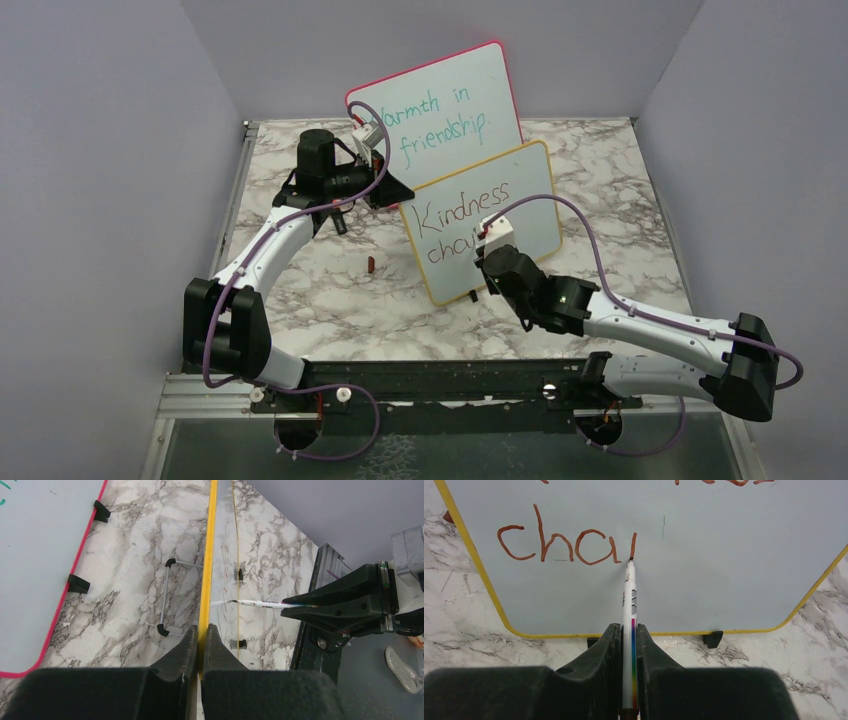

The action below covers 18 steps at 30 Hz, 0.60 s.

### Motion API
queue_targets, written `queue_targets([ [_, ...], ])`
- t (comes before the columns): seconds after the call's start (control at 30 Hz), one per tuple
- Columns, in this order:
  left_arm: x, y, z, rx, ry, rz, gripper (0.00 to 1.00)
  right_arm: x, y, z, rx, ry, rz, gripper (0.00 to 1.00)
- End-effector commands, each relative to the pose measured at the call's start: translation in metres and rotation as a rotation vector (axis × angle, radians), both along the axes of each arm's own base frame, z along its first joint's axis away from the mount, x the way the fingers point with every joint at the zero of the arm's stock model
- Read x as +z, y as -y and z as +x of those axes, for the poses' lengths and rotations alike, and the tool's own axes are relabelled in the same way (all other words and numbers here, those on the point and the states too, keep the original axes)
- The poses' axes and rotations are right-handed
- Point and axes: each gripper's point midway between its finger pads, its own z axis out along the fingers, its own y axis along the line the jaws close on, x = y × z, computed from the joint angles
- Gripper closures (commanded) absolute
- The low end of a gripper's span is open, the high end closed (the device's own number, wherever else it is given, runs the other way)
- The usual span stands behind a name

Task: Write a sentence on the whiteboard

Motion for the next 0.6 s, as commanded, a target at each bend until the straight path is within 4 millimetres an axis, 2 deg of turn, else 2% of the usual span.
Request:
queue_targets([
  [0.0,-0.034,0.005,-0.008,-0.011,-0.096,0.056,1.0,0.006,-0.001,0.005,-0.015,0.033,0.037,0.99],
  [0.23,-0.034,0.006,-0.008,-0.014,-0.096,0.055,1.0,0.021,0.0,0.014,-0.034,0.082,0.064,0.99],
  [0.57,-0.033,0.006,-0.008,-0.014,-0.095,0.055,1.0,0.023,0.007,0.022,-0.065,0.094,0.069,0.99],
])
